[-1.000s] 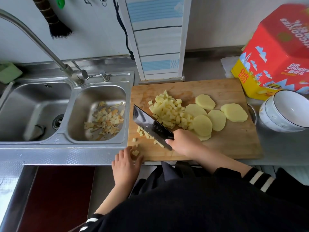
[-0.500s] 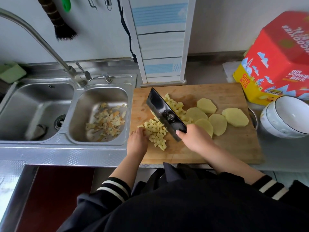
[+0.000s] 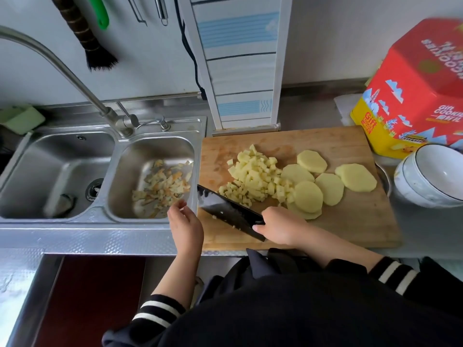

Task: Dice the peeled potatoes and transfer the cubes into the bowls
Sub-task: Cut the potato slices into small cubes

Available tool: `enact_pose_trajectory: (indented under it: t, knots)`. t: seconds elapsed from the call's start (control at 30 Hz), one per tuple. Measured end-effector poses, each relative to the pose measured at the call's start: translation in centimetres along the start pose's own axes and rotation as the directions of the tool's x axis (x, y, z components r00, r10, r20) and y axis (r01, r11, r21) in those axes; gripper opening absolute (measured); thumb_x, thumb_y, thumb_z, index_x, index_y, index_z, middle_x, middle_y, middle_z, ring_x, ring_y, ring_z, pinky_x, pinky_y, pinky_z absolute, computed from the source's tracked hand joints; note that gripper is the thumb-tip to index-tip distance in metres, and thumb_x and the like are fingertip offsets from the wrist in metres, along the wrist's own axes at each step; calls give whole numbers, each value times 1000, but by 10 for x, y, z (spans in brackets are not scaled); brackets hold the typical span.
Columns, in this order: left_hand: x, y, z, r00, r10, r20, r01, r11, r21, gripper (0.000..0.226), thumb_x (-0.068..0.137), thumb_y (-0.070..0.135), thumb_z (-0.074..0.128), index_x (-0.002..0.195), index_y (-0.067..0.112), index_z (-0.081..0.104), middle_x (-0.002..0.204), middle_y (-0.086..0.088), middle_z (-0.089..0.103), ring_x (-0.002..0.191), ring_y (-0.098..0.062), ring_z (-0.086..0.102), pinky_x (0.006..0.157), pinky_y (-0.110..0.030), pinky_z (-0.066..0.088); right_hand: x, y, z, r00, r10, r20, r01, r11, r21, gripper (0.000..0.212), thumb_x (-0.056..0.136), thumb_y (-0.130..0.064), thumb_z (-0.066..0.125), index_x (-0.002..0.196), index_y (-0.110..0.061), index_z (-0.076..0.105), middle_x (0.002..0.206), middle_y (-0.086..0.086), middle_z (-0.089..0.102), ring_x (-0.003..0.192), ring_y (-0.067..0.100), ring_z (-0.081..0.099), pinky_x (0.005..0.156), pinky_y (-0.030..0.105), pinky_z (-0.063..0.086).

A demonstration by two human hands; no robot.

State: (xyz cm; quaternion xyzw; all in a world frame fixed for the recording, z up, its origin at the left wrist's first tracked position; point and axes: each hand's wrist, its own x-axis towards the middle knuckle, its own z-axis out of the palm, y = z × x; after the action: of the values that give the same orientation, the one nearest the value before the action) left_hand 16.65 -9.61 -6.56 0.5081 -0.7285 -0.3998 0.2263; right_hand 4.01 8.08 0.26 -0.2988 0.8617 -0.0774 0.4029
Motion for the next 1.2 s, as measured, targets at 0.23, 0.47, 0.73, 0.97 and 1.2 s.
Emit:
enact_pose_trajectory:
  t: [0.23, 0.47, 0.73, 0.97, 1.2]
  knots:
    - [-3, 4, 16, 982, 59, 180, -74, 994, 78, 32, 103, 13, 36, 132, 11, 50, 132, -4, 53, 122, -19, 50, 101, -31, 39, 19, 9, -23, 994, 77, -78, -76, 997, 11, 33, 99, -40, 49, 92, -9, 57, 72, 3, 55, 59, 19, 54, 53, 28, 39]
    - [-2, 16, 34, 894, 234, 383, -343, 906, 247, 44, 102, 22, 42, 145, 12, 40, 147, -5, 42, 135, -23, 40, 111, -39, 34, 24, 10, -42, 984, 120, -134, -116, 993, 36, 36, 100, -39, 47, 100, -4, 57, 74, 4, 58, 59, 20, 56, 52, 27, 41]
    - [5, 50, 60, 762, 342, 549, -574, 751, 328, 84, 89, 64, 1, 156, 15, 10, 164, -1, 6, 151, -16, 1, 120, -29, -1, 14, 18, -47, 985, 145, -98, -97, 918, 384, 28, 98, -35, 51, 90, -9, 56, 63, 8, 56, 41, 19, 50, 40, 21, 35]
    - [-1, 45, 56, 734, 374, 566, -624, 700, 347, 70, 100, 57, 6, 156, 16, 14, 163, 2, 11, 151, -14, 2, 122, -32, 3, 9, 32, -49, 961, 229, -155, -92, 793, 602, 31, 98, -29, 52, 74, -11, 48, 50, 5, 47, 34, 18, 44, 39, 19, 33]
    - [-3, 53, 63, 478, 501, 722, -869, 388, 307, 69, 95, 62, -3, 153, 24, -4, 161, 7, -7, 148, -13, -13, 118, -33, -13, 10, 26, -46, 956, 257, -143, -61, 651, 757, 26, 97, -28, 56, 83, -6, 57, 53, 2, 49, 40, 18, 43, 47, 27, 43]
